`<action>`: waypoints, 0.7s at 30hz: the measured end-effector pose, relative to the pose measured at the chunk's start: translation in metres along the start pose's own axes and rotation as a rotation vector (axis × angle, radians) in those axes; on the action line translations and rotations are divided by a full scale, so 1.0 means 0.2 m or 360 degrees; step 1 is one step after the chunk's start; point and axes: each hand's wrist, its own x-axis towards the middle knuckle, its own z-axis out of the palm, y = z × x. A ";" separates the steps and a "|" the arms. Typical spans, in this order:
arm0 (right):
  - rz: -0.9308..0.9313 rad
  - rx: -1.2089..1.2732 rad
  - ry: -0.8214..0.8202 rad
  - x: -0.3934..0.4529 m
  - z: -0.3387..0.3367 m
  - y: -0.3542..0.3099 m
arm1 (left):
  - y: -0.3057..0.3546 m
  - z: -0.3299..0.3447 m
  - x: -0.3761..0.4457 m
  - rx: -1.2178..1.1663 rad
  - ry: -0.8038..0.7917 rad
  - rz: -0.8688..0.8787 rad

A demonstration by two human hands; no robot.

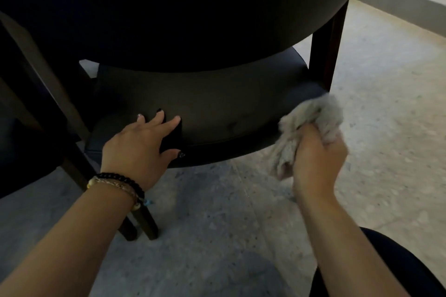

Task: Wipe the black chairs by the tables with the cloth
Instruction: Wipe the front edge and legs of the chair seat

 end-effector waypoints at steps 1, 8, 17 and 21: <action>-0.0305 -0.0104 -0.0044 0.06 0.02 -0.01 | 0.01 0.00 0.00 0.0008 0.0000 0.0008; -0.1171 -0.1328 -0.0325 0.19 0.26 0.12 | 0.02 0.02 -0.01 0.0005 0.0025 -0.0022; -0.1989 -0.1281 -0.1108 0.05 0.23 0.15 | -0.02 -0.02 -0.01 -0.0171 0.0114 -0.0066; -0.1758 -0.1345 -0.0962 0.34 0.03 0.12 | -0.04 -0.01 -0.03 -0.0266 0.0000 -0.0047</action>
